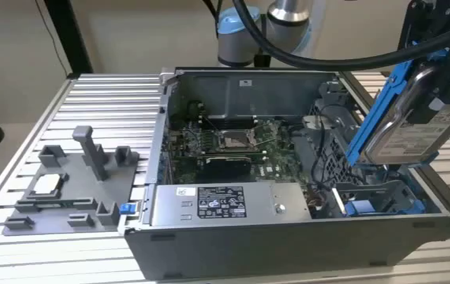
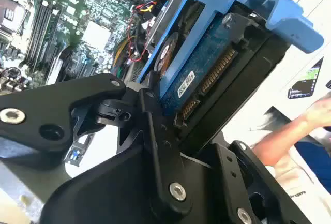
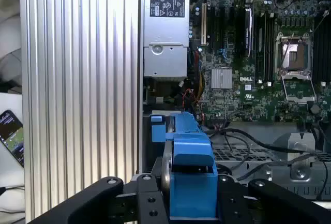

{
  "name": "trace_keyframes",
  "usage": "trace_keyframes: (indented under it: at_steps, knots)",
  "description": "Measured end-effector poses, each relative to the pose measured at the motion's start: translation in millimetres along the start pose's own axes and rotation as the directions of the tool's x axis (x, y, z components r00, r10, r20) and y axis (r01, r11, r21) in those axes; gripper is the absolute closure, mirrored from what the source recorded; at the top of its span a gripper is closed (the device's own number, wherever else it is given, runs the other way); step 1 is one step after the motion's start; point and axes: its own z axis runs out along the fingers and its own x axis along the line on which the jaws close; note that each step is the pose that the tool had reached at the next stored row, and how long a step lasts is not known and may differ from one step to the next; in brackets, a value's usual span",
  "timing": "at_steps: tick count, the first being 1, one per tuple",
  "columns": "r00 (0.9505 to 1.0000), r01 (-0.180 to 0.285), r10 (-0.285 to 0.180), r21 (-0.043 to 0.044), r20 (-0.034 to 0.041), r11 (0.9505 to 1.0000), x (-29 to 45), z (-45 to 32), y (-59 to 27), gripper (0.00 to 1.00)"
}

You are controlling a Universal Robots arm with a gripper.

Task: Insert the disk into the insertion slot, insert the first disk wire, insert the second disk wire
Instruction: 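Insert the disk into the insertion slot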

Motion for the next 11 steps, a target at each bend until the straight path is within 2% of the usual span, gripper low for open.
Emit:
trace_keyframes:
  at_steps: [11]
  knots:
    - [1.0, 0.0, 0.0, 0.0001, 0.0, 1.0, 0.0, 0.4, 0.0, 1.0]
